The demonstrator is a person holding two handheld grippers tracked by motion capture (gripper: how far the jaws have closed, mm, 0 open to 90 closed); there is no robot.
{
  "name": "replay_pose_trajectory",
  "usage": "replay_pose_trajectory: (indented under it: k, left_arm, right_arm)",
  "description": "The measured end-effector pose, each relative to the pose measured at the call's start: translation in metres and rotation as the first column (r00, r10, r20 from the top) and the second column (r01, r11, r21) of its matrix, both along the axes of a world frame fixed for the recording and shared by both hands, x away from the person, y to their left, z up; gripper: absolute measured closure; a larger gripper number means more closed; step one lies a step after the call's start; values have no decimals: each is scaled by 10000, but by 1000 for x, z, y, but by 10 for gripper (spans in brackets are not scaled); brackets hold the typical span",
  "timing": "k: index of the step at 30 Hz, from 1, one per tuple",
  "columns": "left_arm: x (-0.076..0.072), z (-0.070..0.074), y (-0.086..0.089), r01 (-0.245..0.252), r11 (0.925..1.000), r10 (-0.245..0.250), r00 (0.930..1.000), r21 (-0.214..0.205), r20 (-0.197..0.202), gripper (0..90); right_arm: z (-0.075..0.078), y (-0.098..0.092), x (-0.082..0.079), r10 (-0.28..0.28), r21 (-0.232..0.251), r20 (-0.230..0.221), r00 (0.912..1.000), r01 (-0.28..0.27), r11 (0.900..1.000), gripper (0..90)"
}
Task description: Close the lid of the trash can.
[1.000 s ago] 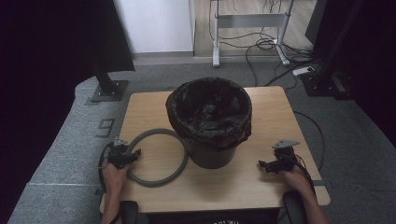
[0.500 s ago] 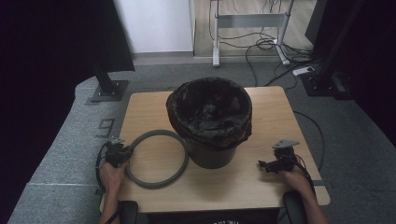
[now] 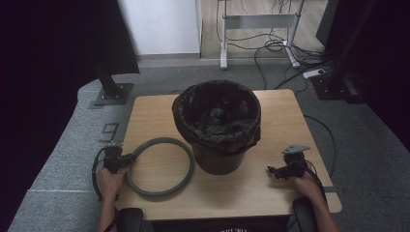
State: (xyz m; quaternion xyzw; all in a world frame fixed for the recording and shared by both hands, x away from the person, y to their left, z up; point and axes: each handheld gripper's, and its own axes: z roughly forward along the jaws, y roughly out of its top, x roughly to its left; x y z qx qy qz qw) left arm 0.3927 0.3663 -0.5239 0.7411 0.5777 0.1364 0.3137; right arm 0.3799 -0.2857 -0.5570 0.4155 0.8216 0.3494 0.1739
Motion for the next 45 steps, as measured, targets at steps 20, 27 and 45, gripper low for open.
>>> replay_pose_trajectory:
  k: [20, 27, 45]
  left_arm:
    - [-6, 60, 22, 274, 9974, -276, 9996, -664, -18, 790]
    - [-4, 94, 27, 376, 9966, -366, 9992, -731, 150, 790]
    - [1, 153, 38, 345, 9961, -335, 9994, -815, 131, 789]
  right_arm:
    - [0, 0, 0, 1, 0, 1, 10000, -1, 10000, 0]
    - [0, 0, 0, 10, -8, 5, 10000, -10, 10000, 0]
    - [0, 0, 0, 8, -18, -16, 10000, -8, 10000, 0]
